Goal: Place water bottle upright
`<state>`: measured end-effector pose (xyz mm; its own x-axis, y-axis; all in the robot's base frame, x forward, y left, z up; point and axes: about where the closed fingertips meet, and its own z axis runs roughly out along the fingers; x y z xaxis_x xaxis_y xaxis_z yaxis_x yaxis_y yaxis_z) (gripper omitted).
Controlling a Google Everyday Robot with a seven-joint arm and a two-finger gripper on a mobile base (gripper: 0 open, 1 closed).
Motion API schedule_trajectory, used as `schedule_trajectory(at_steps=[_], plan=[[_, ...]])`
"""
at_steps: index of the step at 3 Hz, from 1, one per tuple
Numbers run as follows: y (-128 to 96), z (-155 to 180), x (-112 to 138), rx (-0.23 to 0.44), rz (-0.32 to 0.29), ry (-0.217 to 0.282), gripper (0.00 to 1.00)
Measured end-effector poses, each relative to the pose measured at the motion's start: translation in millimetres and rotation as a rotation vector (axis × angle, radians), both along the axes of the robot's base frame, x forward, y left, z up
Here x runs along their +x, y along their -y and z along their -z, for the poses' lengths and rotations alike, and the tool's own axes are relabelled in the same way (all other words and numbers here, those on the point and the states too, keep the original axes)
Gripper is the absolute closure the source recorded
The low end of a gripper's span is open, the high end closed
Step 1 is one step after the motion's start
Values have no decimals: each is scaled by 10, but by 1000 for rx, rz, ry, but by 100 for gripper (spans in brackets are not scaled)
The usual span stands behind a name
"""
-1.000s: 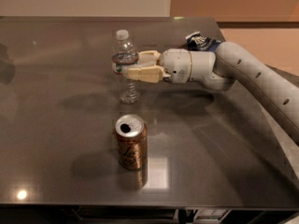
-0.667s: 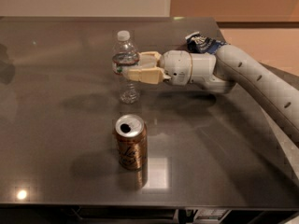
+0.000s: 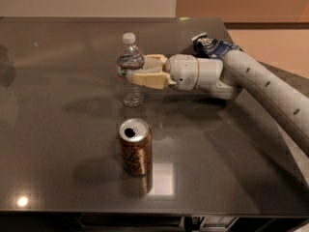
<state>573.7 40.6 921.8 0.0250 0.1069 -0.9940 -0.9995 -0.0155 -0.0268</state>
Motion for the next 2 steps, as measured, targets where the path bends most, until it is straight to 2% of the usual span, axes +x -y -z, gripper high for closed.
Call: schedule_trajectory(at_steps=[1,2], plan=[[4,4,-13,2,-6,8,12],[-23,-5,-22,3,-11,9,0]])
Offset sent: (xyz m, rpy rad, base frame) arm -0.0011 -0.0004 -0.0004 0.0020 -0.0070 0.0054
